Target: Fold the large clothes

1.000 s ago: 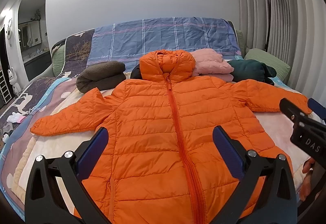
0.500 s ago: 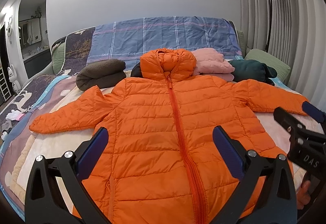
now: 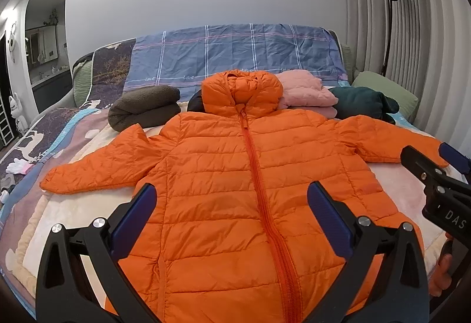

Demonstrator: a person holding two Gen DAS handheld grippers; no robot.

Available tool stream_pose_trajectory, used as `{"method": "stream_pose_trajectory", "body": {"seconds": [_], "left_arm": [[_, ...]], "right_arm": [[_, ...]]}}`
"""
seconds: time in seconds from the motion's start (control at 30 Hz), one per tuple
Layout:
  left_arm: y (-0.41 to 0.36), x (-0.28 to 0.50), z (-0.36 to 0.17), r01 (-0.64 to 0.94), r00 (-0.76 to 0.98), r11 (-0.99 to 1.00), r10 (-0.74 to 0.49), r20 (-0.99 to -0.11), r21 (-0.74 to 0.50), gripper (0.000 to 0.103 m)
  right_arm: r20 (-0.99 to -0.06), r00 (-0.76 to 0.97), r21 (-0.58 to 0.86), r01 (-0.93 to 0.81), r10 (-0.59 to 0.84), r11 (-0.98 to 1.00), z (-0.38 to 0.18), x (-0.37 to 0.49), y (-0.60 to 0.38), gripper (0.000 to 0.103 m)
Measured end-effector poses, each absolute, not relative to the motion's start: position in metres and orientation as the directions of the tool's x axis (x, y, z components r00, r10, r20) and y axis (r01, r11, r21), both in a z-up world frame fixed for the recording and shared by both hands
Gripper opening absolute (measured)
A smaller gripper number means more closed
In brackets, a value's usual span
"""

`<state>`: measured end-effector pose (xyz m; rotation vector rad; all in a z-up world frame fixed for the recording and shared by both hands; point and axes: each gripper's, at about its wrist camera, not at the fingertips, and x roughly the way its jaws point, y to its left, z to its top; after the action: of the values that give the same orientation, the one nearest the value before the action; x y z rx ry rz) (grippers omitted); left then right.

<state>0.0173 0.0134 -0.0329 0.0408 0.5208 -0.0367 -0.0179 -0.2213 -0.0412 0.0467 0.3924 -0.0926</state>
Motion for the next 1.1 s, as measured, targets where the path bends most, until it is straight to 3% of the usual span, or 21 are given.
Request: {"method": "stream_pose_trajectory", "body": {"seconds": [1.1], "left_arm": [[0.013, 0.025, -0.041, 0.086, 0.862, 0.996, -0.07, -0.501, 0.008, 0.102]], "right_arm": [[-0.424, 0.9, 0.015, 0.117, -0.099, 0.993, -0.052, -0.006, -0.219, 0.101]]}}
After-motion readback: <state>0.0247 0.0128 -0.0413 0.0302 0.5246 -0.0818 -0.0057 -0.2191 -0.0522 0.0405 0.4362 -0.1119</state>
